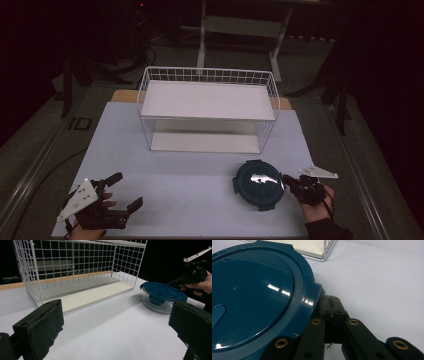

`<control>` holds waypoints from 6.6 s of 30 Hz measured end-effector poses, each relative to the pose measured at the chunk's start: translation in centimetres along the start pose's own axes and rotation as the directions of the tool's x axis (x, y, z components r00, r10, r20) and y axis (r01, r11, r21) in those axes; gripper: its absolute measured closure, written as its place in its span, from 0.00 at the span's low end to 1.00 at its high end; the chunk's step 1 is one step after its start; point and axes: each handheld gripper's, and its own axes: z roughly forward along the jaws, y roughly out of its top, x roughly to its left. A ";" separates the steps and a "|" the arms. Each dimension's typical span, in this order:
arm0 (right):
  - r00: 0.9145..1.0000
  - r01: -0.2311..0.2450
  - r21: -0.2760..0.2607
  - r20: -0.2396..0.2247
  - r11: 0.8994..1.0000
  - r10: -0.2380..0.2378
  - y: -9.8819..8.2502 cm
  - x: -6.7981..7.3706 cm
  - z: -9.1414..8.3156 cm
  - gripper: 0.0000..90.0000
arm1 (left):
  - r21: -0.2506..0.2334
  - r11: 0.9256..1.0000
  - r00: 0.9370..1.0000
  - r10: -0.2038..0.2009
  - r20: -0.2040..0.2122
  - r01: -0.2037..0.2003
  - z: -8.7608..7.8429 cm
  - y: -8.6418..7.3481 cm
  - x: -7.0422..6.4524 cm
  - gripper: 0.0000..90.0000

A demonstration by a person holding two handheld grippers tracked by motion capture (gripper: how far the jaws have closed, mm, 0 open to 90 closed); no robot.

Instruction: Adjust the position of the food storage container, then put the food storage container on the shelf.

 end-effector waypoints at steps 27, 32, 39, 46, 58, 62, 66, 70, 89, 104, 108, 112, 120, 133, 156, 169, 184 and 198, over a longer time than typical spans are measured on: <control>0.988 0.058 0.030 -0.147 0.998 -0.053 1.4 5.7 1.4 1.00 | 0.008 1.000 1.000 0.006 0.010 -0.006 0.2 0.0 -0.2 0.00; 0.982 0.058 0.033 -0.183 0.998 -0.051 1.7 6.7 1.8 1.00 | 0.015 1.000 1.000 0.009 0.014 -0.009 0.3 -0.1 -0.3 0.00; 0.970 0.085 0.030 -0.229 0.996 -0.076 2.2 8.1 2.6 1.00 | 0.019 1.000 1.000 0.012 0.018 -0.012 0.4 -0.1 -0.3 0.00; 0.967 0.081 0.027 -0.243 0.996 -0.072 2.0 7.8 2.2 1.00 | 0.019 1.000 1.000 0.011 0.021 -0.012 0.3 -0.1 -0.3 0.00; 0.962 0.097 0.027 -0.257 0.995 -0.087 2.3 9.2 2.8 1.00 | 0.028 0.999 0.999 0.016 0.028 -0.017 0.5 -0.1 -0.5 0.00; 0.956 0.114 0.027 -0.275 0.993 -0.103 2.6 10.3 3.3 1.00 | 0.028 0.999 0.999 0.014 0.030 -0.015 0.5 -0.2 -0.5 0.00; 0.948 0.126 0.028 -0.297 0.992 -0.112 2.9 11.2 3.7 1.00 | 0.029 0.999 0.999 0.014 0.031 -0.015 0.5 -0.2 -0.5 0.00; 0.942 0.136 0.025 -0.314 0.990 -0.121 3.1 12.0 3.9 1.00 | 0.035 0.999 0.999 0.014 0.033 -0.015 0.6 -0.2 -0.5 0.00; 0.915 0.157 0.007 -0.378 0.988 -0.143 3.9 14.3 4.9 1.00 | 0.047 0.999 0.999 0.017 0.045 -0.019 0.7 -0.3 -0.6 0.00; 0.893 0.096 -0.216 -0.412 0.972 -0.180 4.3 13.5 1.0 0.21 | 0.069 0.998 0.990 -0.011 0.140 0.001 1.0 0.2 -1.2 0.00; 0.887 0.086 -0.270 -0.419 0.959 -0.197 4.5 13.3 0.0 0.16 | 0.074 0.997 0.986 -0.015 0.167 0.002 1.0 0.6 -1.5 0.00; 0.889 0.106 -0.313 -0.395 0.944 -0.231 4.7 13.3 -0.8 0.16 | 0.102 0.995 0.982 -0.018 0.188 -0.001 1.2 1.1 -1.9 0.00; 0.880 0.127 -0.397 -0.378 0.909 -0.288 4.6 13.3 -2.3 0.17 | 0.182 0.983 0.982 0.003 0.187 -0.038 2.0 3.0 -1.9 0.00; 0.893 0.138 -0.451 -0.328 0.882 -0.308 4.2 13.4 -3.9 0.15 | 0.301 0.945 0.967 -0.189 0.173 0.130 5.5 5.4 0.5 0.00; 0.890 0.164 -0.416 -0.328 0.894 -0.316 4.0 14.6 -2.7 0.13 | 0.626 0.620 0.787 -0.616 0.015 0.473 11.7 0.1 3.9 0.02; 0.890 0.161 -0.388 -0.341 0.907 -0.304 3.7 14.5 -2.3 0.15 | 0.636 0.488 0.663 -0.746 -0.052 0.598 12.4 -1.5 5.0 0.48; 0.882 0.045 -0.215 -0.449 0.976 -0.139 3.6 13.3 -0.3 0.21 | 0.642 0.514 0.655 -0.755 0.025 0.568 12.2 -1.7 4.4 0.60; 0.716 -0.237 0.159 -0.638 0.958 0.283 2.5 11.1 5.0 0.41 | 0.635 0.645 0.771 -0.626 0.119 0.425 10.7 -0.7 2.7 0.63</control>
